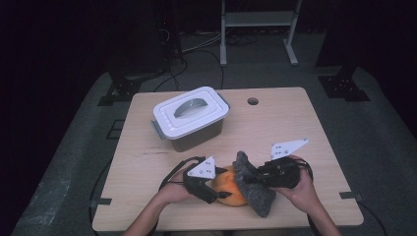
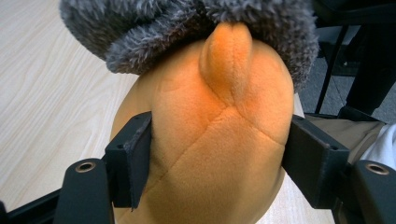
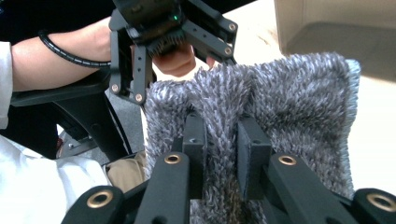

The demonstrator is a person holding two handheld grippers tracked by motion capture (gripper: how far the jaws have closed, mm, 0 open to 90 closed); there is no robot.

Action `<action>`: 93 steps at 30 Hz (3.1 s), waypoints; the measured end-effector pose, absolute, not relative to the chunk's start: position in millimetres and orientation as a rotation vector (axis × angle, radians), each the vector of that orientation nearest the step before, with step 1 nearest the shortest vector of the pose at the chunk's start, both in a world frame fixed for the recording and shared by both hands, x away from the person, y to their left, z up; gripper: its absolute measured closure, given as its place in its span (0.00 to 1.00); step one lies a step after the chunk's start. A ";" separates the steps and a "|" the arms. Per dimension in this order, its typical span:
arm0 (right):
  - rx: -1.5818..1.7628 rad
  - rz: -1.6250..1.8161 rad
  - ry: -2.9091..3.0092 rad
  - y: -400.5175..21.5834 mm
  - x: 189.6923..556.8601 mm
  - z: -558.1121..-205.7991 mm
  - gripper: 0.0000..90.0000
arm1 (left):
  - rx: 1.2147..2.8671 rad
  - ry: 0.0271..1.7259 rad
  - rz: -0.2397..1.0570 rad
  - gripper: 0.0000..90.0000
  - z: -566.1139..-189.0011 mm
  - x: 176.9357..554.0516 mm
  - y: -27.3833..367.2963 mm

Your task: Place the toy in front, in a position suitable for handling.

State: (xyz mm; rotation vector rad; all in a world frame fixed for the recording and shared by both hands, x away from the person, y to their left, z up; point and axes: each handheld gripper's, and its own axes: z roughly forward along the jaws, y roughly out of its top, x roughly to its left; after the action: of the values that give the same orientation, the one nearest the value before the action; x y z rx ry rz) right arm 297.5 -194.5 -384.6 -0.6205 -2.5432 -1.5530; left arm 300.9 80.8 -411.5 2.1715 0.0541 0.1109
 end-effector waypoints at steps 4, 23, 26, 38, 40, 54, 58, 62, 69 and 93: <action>-0.657 -1.544 -2.515 -204.6 302.4 -392.2 0.84 | 2.161 0.066 0.100 0.34 -412.4 303.6 83.2; -0.805 -1.458 -2.455 -228.0 316.0 -416.4 0.84 | 2.094 0.210 -0.005 0.31 -419.9 323.8 111.3; -0.807 -1.485 -2.454 -229.1 314.8 -412.9 0.84 | 2.092 0.223 -0.010 0.31 -420.3 325.1 112.7; -0.814 -1.441 -2.451 -222.9 318.4 -421.5 0.84 | 2.083 0.251 -0.024 0.29 -421.7 328.5 115.9; -0.846 -1.387 -2.488 -223.3 319.7 -425.0 0.84 | 2.078 0.257 -0.029 0.29 -422.1 329.0 117.2; -0.823 -1.430 -2.446 -216.7 319.4 -422.5 0.84 | 2.074 0.278 -0.037 0.29 -422.8 332.7 119.8; -0.849 -1.339 -2.476 -213.5 322.1 -430.6 0.84 | 2.068 0.290 -0.039 0.30 -422.7 333.4 121.2; -0.860 -1.359 -2.497 -218.3 321.3 -424.3 0.84 | 2.073 0.281 -0.037 0.33 -420.9 333.3 121.9; -0.781 -1.572 -2.448 -220.2 310.7 -392.3 0.84 | 2.102 0.226 -0.001 0.37 -415.7 323.9 108.1; -0.856 -1.445 -2.519 -228.1 317.4 -414.0 0.84 | 2.153 0.200 -0.005 0.15 -423.1 320.3 92.1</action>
State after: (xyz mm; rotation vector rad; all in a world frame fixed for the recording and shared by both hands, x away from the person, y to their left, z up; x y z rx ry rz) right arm 317.4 -228.1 -414.0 -0.8563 -2.5190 -1.4449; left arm 320.3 92.1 -423.1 2.1534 0.2002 -0.0048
